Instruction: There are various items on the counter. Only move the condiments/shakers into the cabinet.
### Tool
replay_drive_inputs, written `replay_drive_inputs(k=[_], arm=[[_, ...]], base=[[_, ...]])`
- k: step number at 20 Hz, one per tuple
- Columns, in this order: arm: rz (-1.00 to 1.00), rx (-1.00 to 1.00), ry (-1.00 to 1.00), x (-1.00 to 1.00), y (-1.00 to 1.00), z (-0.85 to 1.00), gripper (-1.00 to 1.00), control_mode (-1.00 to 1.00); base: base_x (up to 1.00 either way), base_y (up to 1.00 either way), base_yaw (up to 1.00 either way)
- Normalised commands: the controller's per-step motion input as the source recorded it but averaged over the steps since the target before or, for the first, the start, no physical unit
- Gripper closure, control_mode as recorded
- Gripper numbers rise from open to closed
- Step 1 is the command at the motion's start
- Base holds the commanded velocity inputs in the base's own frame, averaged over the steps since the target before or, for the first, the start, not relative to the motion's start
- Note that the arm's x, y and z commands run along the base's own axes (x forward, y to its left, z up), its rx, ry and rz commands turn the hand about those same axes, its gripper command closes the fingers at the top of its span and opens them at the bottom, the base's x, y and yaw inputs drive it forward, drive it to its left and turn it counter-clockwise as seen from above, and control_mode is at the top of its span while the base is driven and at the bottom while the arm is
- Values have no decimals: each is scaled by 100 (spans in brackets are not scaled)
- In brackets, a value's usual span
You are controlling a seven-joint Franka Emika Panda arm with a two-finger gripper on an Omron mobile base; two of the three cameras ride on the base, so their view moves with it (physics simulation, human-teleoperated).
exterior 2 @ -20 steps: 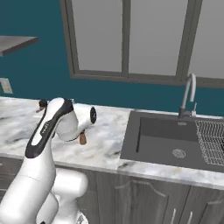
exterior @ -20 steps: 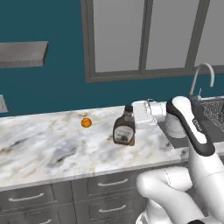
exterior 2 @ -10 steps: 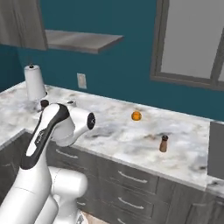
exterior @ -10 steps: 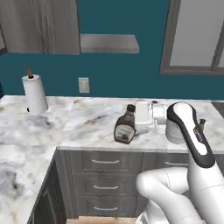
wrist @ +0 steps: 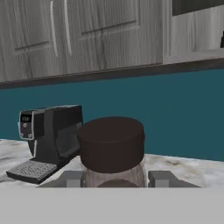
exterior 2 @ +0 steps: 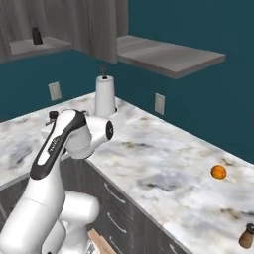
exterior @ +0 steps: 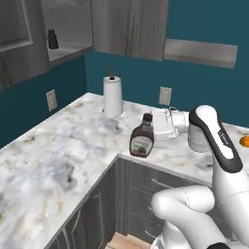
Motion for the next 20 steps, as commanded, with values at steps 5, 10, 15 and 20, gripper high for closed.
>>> replay_drive_inputs(k=[5,10,15,20], arm=[[0,0,0,0,0,0,100,100],[0,0,0,0,0,0,100,100],[0,0,0,0,0,0,100,100],[0,0,0,0,0,0,100,100]], base=[[100,-22,25],[100,6,21],[27,36,52],[86,8,-1]])
